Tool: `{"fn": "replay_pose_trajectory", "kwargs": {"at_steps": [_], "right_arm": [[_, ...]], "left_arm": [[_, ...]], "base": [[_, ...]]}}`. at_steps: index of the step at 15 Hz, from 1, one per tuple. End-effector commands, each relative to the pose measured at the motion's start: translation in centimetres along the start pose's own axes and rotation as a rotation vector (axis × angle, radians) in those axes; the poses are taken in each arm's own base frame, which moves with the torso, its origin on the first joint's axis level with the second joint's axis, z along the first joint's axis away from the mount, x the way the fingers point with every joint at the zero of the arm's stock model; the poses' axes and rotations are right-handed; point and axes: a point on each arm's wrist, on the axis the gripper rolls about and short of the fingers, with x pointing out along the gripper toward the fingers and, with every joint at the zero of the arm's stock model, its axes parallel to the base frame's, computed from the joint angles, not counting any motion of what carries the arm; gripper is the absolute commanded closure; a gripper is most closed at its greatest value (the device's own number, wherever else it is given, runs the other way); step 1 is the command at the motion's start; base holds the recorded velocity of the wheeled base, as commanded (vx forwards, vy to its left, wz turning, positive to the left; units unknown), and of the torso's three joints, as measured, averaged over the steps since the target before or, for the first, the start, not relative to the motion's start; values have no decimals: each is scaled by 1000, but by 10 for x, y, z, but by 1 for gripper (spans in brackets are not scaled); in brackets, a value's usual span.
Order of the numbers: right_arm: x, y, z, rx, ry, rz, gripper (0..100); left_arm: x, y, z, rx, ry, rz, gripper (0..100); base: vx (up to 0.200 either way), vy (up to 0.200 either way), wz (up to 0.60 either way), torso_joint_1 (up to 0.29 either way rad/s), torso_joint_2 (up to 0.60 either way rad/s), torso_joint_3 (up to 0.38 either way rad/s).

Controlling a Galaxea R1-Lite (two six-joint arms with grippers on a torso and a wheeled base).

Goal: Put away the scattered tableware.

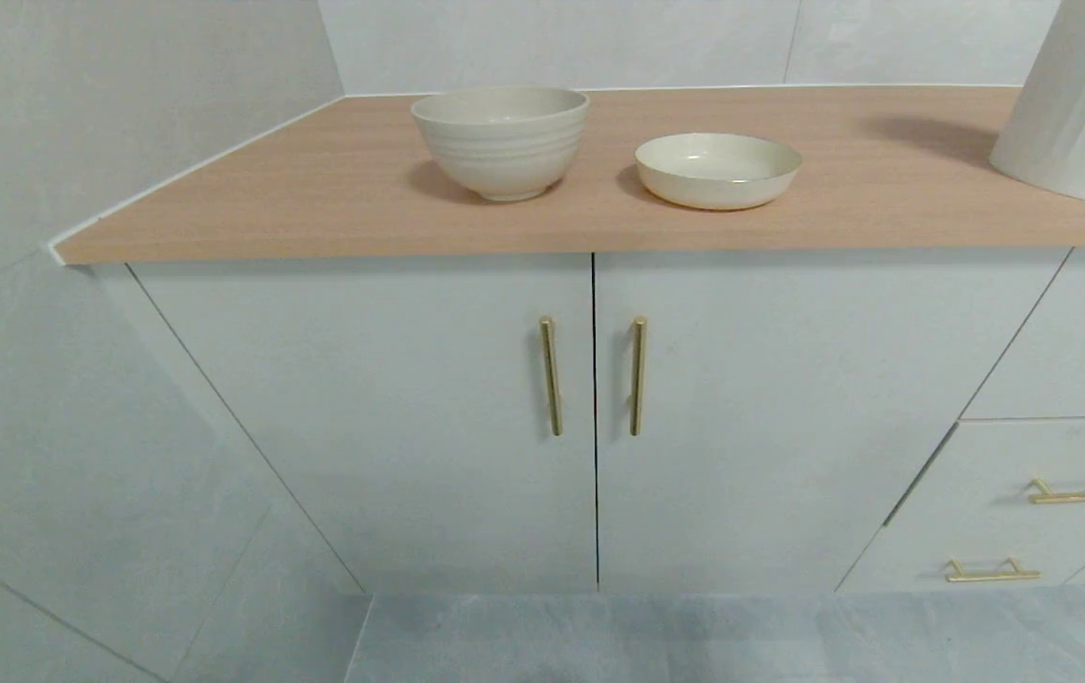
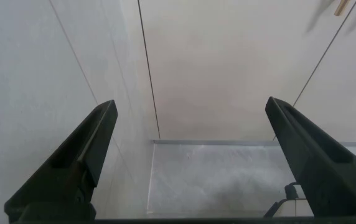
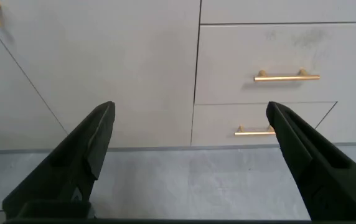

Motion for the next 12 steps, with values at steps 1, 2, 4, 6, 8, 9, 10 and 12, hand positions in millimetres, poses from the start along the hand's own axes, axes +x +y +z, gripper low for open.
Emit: {"fn": "replay_pose_trajectory", "kwargs": {"at_steps": [1, 2, 4, 6, 8, 9, 10, 12], "right_arm": [[-2, 0, 8, 6, -40, 2, 0], [-9, 0, 37, 33, -116, 63, 0], [-1, 4, 48, 30, 27, 264, 0], [28, 11, 60, 67, 255, 505, 0], [62, 18, 69, 95, 444, 642, 0], [99, 32, 83, 93, 558, 743, 0], [124, 47, 93, 93, 577, 815, 0], [166, 82, 107, 90, 520, 933, 0]], "left_arm": [[0, 0, 0, 0, 0, 1, 0], [0, 0, 0, 0, 0, 1, 0], [0, 0, 0, 0, 2, -1, 0], [0, 0, 0, 0, 2, 1, 0], [0, 0, 0, 0, 2, 1, 0], [0, 0, 0, 0, 0, 1, 0], [0, 0, 0, 0, 0, 1, 0], [0, 0, 0, 0, 2, 1, 0]], "base": [[0, 0, 0, 0, 0, 0], [0, 0, 0, 0, 0, 0], [0, 0, 0, 0, 0, 0], [0, 0, 0, 0, 0, 0], [0, 0, 0, 0, 0, 0], [0, 0, 0, 0, 0, 0], [0, 0, 0, 0, 0, 0], [0, 0, 0, 0, 0, 0]]}}
